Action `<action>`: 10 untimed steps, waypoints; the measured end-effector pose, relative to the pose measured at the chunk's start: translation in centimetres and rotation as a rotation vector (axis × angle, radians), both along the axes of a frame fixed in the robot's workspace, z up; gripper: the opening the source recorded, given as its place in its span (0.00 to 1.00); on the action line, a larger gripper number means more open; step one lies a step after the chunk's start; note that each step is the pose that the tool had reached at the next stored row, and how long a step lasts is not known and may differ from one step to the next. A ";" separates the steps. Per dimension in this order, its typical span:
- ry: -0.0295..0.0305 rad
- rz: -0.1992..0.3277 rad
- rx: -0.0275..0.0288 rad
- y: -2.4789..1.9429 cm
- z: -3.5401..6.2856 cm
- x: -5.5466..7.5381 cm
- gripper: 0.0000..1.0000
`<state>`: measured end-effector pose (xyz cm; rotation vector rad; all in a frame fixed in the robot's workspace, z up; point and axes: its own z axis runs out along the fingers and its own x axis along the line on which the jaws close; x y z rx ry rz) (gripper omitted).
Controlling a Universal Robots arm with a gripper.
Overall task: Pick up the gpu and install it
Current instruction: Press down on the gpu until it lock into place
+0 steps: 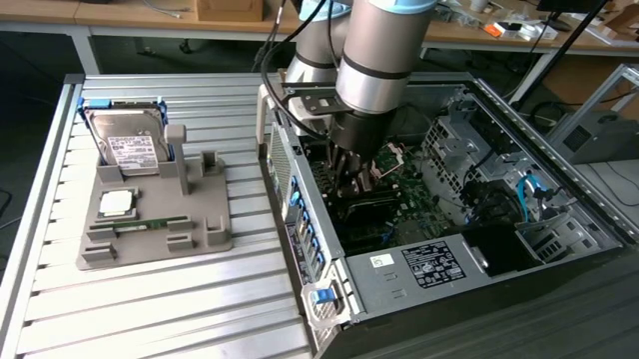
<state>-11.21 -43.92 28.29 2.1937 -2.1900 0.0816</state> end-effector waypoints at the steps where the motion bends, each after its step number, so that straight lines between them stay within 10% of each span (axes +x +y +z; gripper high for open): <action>1: 0.0001 0.000 -0.0001 0.00 0.21 0.1 0.11; 10: 0.0210 0.000 0.0003 0.00 0.29 4.8 0.11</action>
